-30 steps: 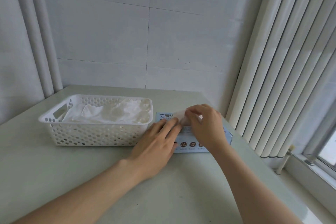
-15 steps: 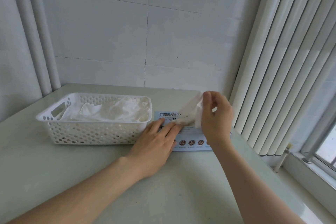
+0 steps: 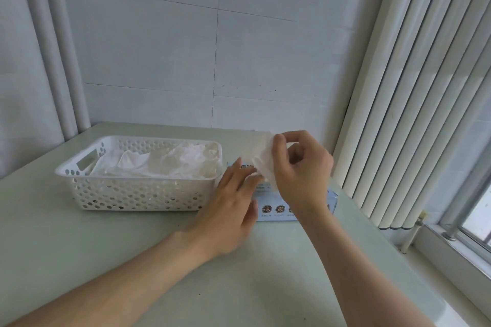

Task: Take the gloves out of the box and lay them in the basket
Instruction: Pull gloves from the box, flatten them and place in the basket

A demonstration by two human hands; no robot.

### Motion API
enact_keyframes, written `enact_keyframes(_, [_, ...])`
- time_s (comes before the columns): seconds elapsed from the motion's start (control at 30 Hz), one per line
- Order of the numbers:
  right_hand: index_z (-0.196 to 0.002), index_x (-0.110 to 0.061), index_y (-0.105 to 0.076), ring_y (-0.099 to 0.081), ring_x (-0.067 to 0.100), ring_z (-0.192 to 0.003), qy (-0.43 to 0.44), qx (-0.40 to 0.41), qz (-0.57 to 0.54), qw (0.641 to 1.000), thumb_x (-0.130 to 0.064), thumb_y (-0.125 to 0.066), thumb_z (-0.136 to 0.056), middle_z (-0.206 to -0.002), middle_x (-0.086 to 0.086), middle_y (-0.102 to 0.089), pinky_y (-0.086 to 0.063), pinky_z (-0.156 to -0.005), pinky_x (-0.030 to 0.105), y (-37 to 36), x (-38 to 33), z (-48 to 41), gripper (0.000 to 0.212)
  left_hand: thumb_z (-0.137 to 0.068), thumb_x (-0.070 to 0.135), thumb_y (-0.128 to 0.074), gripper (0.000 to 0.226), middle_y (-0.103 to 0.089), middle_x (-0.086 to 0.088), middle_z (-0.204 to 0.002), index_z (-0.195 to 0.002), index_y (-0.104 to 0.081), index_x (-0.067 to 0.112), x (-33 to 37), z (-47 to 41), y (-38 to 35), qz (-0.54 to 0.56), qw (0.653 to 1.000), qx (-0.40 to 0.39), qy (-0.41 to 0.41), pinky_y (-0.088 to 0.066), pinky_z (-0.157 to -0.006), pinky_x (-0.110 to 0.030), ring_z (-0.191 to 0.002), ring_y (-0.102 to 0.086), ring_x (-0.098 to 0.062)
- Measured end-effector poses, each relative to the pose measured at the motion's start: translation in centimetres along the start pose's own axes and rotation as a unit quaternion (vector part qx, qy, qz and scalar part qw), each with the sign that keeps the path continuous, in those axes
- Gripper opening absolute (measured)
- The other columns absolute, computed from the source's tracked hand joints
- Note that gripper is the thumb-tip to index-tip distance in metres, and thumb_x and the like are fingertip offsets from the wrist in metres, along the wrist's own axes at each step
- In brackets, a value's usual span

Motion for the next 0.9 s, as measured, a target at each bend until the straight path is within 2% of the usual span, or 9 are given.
enact_keyframes(0.1, [-0.082, -0.018, -0.068, -0.036, 0.013, -0.042, -0.083, -0.04, -0.035, 0.995, -0.021, -0.066, -0.097, -0.043, -0.004, -0.045, -0.038, -0.052, 0.025, -0.4, 1.0, 0.1, 0.015, -0.1, 0.011, -0.05, 0.024, -0.064, 0.012, -0.117, -0.122, -0.057, 0.019, 0.6, -0.6, 3.0, 0.178, 0.977, 0.093, 0.072, -0.049, -0.093, -0.026, -0.113, -0.062, -0.01])
enact_keyframes(0.17, [-0.085, -0.017, -0.067, -0.042, 0.019, -0.046, -0.119, -0.065, -0.067, 0.988, -0.023, -0.065, -0.096, -0.048, 0.011, -0.052, -0.04, -0.053, 0.031, -0.8, 1.3, 0.1, 0.013, -0.103, 0.025, -0.047, 0.012, -0.068, 0.019, -0.095, -0.104, -0.059, 0.022, 1.1, -0.9, 4.4, 0.248, 0.954, 0.131, 0.109, -0.047, -0.076, -0.016, -0.091, -0.067, -0.004])
enact_keyframes(0.27, [-0.089, -0.016, -0.065, -0.047, 0.021, -0.052, -0.151, -0.108, -0.125, 0.975, -0.029, -0.067, -0.098, -0.063, 0.029, -0.061, -0.04, -0.053, 0.036, -1.6, 1.1, 0.6, 0.015, -0.106, 0.041, -0.053, 0.03, -0.062, 0.02, -0.07, -0.086, -0.059, 0.019, 1.2, -1.4, 5.3, 0.293, 0.936, 0.136, 0.138, -0.04, -0.06, -0.011, -0.064, -0.059, -0.001])
enact_keyframes(0.43, [-0.107, -0.016, -0.059, -0.054, 0.024, -0.046, -0.154, -0.153, -0.157, 0.963, -0.016, -0.062, -0.102, -0.056, 0.02, -0.059, -0.041, -0.048, 0.028, -2.3, 0.1, 1.3, 0.006, -0.109, 0.035, -0.052, 0.034, -0.054, 0.008, -0.063, -0.079, -0.059, 0.02, -0.5, -1.8, 5.7, 0.241, 0.942, 0.165, 0.164, -0.035, -0.055, -0.018, -0.058, -0.048, -0.005])
enact_keyframes(0.53, [-0.129, -0.031, -0.057, -0.072, 0.033, -0.053, -0.124, -0.222, -0.144, 0.956, -0.003, -0.047, -0.1, -0.063, 0.023, -0.069, -0.045, -0.046, 0.03, -2.9, -0.7, 1.6, 0.042, -0.111, 0.034, -0.043, 0.038, -0.057, 0.005, -0.072, -0.083, -0.059, 0.013, -1.3, -2.1, 6.0, 0.203, 0.95, 0.159, 0.176, -0.036, -0.059, -0.025, -0.065, -0.051, -0.01])
enact_keyframes(0.6, [-0.132, -0.035, -0.06, -0.074, 0.037, -0.056, -0.118, -0.261, -0.142, 0.948, -0.002, -0.043, -0.099, -0.068, 0.021, -0.073, -0.047, -0.045, 0.03, -3.5, -1.0, 1.9, 0.05, -0.111, 0.034, -0.042, 0.038, -0.062, -0.002, -0.087, -0.091, -0.063, 0.01, -1.8, -2.6, 6.2, 0.187, 0.957, 0.141, 0.174, -0.044, -0.069, -0.03, -0.081, -0.058, -0.015])
enact_keyframes(0.67, [-0.12, -0.023, -0.069, -0.072, 0.037, -0.054, -0.133, -0.257, -0.135, 0.948, -0.003, -0.046, -0.099, -0.067, 0.018, -0.073, -0.046, -0.044, 0.027, -3.6, -0.7, 2.0, 0.037, -0.111, 0.034, -0.041, 0.039, -0.061, -0.003, -0.089, -0.093, -0.064, 0.008, -2.3, -3.1, 6.5, 0.177, 0.961, 0.124, 0.173, -0.046, -0.075, -0.031, -0.084, -0.058, -0.015])
enact_keyframes(0.77, [-0.088, -0.012, -0.071, -0.065, 0.025, -0.048, -0.132, -0.207, -0.065, 0.967, -0.012, -0.06, -0.093, -0.057, 0.011, -0.068, -0.043, -0.046, 0.027, -3.1, 0.3, 1.6, 0.012, -0.11, 0.03, -0.047, 0.041, -0.045, 0.008, -0.064, -0.074, -0.048, 0.01, -2.8, -3.2, 7.6, 0.158, 0.964, 0.142, 0.162, -0.033, -0.057, -0.024, -0.061, -0.041, -0.011])
enact_keyframes(0.9, [-0.065, -0.016, -0.068, -0.049, 0.008, -0.063, -0.082, -0.138, 0.014, 0.987, -0.026, -0.073, -0.085, -0.07, -0.001, -0.058, -0.04, -0.06, 0.022, -2.1, 0.6, 0.8, 0.023, -0.108, 0.03, -0.055, 0.045, -0.035, 0.006, -0.058, -0.07, -0.041, 0.011, -3.9, -3.0, 8.7, 0.144, 0.957, 0.185, 0.167, -0.024, -0.053, -0.026, -0.056, -0.031, -0.011])
Point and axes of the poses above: each hand's wrist, its own z-axis away from the middle knuckle, its own y-axis out of the back of the hand, x = y × z, the point moved 7 cm from there along -z, towards the middle knuckle
